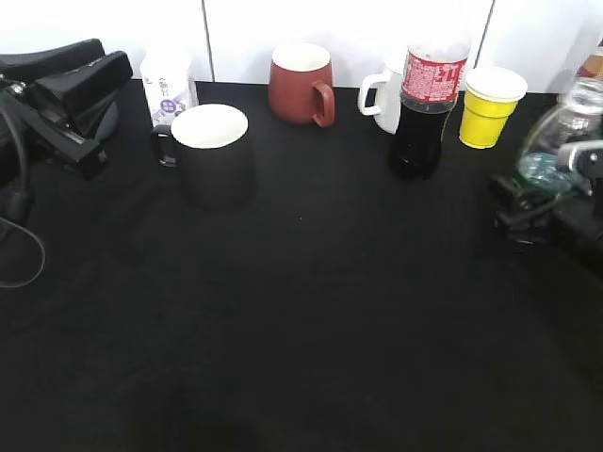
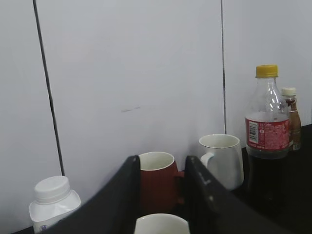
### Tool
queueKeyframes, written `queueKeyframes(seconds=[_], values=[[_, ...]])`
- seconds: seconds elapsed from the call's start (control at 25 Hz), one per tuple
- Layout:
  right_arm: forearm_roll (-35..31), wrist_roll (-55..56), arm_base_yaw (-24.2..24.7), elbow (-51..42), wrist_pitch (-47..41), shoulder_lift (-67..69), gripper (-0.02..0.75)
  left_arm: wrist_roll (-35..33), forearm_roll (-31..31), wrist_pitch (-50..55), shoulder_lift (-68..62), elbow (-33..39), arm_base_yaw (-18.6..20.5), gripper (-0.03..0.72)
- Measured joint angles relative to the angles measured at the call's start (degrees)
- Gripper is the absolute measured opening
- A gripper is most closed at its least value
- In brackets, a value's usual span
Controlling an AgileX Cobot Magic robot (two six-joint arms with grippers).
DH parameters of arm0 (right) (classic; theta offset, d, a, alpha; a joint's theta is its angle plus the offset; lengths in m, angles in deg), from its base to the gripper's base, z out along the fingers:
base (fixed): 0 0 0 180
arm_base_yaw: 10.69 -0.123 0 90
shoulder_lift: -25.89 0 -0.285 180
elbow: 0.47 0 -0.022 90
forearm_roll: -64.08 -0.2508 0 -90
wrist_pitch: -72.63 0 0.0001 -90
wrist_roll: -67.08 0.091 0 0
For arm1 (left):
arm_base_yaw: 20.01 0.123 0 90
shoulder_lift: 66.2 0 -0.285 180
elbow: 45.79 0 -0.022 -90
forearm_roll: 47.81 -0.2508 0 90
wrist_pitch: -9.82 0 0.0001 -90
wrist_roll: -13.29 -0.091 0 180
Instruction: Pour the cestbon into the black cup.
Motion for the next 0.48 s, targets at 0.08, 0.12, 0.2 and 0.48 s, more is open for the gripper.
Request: queueKeyframes(seconds=[0.08,0.12,0.2,0.48], values=[[-0.34,0.07,0.00,-2.62,0.00,-0.78,0.651,0.00,-0.02,0.00,0.00,0.00,0.00,0.240],[-0.39,0.07,0.00,-4.22,-0.05,-1.90,0.652,0.00,-0.07,0.12,0.00,0.00,0.00,0.240],[-0.44,0.17,0.00,-7.10,-0.05,-3.64,0.652,0.00,-0.07,1.87,0.00,0.00,0.00,0.240],[-1.29,3.46,0.00,-15.84,-0.19,-12.99,0.649,14.54,-3.07,30.02,2.51,-3.42,0.00,0.240]])
